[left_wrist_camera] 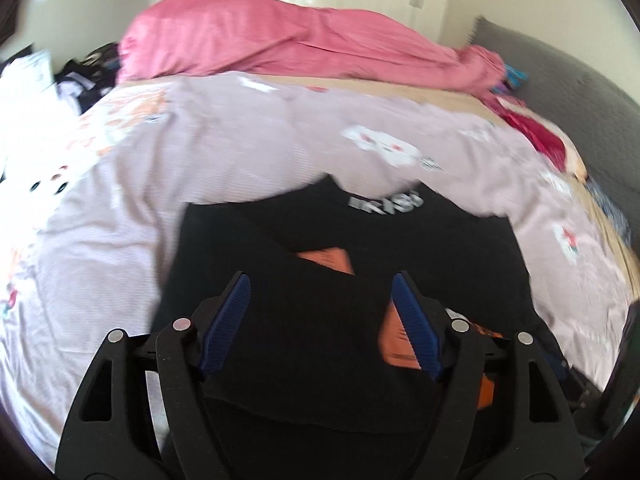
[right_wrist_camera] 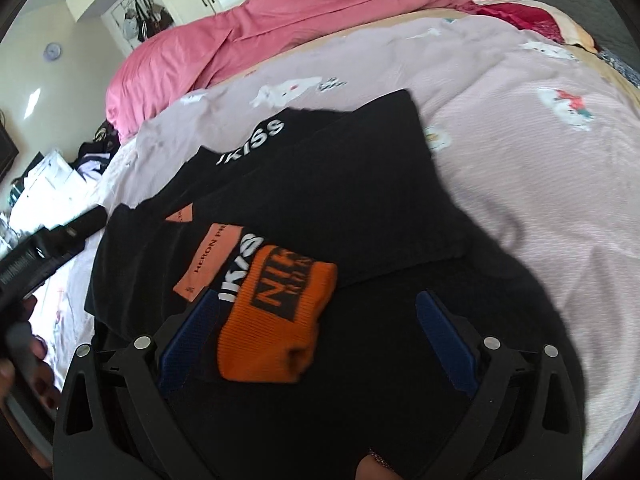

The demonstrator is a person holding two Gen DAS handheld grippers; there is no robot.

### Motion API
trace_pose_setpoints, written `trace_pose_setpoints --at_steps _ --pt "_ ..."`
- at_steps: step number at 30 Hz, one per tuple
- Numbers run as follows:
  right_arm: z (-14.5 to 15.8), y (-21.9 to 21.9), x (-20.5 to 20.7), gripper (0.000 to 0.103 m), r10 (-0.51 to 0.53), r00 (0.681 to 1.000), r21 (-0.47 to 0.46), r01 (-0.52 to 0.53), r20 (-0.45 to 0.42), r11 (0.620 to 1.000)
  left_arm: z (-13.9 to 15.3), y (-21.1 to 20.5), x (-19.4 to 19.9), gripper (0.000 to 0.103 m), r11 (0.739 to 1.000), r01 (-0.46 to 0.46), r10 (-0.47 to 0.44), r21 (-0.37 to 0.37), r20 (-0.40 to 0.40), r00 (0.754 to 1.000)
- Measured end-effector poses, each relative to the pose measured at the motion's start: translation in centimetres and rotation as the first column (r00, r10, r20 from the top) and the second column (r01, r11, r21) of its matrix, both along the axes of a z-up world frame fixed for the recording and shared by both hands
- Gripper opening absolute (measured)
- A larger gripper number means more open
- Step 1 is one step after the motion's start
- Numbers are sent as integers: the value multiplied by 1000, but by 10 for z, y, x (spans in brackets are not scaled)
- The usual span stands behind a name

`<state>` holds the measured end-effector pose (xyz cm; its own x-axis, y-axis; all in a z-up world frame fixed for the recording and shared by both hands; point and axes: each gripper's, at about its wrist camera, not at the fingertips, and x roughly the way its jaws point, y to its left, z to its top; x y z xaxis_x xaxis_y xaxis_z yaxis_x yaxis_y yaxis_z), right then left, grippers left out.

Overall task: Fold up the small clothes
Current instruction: 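Grasp the laid orange cuff with the right gripper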

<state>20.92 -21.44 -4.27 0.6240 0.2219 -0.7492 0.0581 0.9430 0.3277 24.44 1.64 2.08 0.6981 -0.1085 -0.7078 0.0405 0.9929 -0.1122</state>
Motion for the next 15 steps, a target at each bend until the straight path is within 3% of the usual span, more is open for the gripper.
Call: trace_pose_setpoints --at_steps 1,3,5,8,14,15 --pt "-1 6 2 96 -1 1000 -10 1 5 1000 1 12 1 66 999 -28 28 -15 0 1000" --pt "-4 12 7 80 1 1000 -28 -1 1 1000 3 27 1 67 998 -61 61 -31 -2 998" --pt "-8 18 12 78 3 1000 -40 -4 -9 999 3 43 0 69 994 -102 102 -42 -2 995" --pt "-15 22 16 65 1 1000 -51 -2 -19 999 -1 57 0 70 988 -130 129 -79 -16 991" --pt "-9 33 12 16 45 998 -38 -43 42 998 -2 64 -1 70 983 -141 140 -119 -18 990" --pt "-6 34 12 15 57 997 -39 -55 53 998 -2 65 -2 70 982 -142 142 -122 -15 990"
